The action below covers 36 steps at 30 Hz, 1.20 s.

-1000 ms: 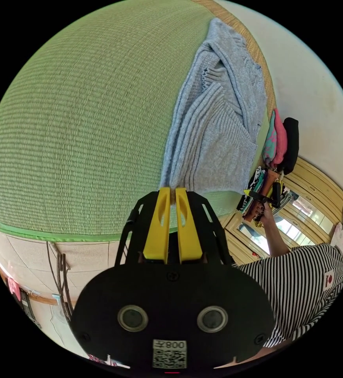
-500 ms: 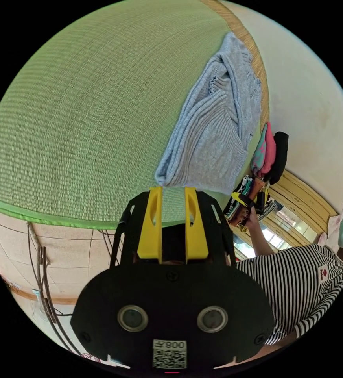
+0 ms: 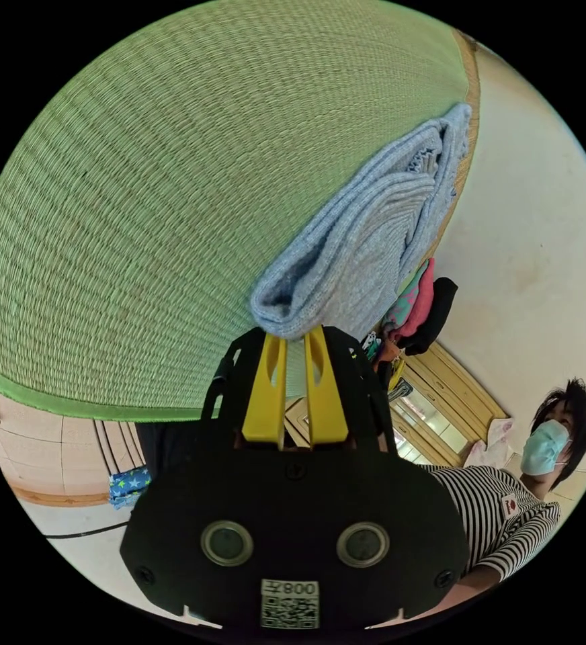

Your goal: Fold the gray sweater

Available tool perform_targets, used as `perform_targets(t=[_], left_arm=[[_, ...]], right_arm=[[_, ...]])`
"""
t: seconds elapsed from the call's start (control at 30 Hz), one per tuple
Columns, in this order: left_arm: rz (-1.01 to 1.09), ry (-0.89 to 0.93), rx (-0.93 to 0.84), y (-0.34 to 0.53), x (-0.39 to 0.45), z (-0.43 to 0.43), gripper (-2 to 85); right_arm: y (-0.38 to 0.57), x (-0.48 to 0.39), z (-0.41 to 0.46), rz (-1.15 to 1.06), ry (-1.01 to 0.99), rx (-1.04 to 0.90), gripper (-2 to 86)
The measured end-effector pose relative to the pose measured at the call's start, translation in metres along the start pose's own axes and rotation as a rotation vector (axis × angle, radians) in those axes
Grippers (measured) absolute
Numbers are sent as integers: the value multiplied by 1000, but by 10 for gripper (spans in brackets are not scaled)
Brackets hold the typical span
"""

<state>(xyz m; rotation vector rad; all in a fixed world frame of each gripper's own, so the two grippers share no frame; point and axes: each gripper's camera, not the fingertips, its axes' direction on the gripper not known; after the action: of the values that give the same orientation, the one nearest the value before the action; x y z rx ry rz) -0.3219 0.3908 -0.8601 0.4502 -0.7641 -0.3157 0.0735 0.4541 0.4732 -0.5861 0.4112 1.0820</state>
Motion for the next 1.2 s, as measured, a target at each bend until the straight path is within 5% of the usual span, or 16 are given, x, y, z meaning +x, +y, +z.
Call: perform_targets(t=[0.73, 1.2], left_arm=[[59, -32, -48, 107, 49, -86, 43], [238, 21, -3, 60, 164, -121, 41]], right_arm=[[104, -60, -80, -72, -101, -149, 29], [66, -153, -173, -239, -84, -19, 29]])
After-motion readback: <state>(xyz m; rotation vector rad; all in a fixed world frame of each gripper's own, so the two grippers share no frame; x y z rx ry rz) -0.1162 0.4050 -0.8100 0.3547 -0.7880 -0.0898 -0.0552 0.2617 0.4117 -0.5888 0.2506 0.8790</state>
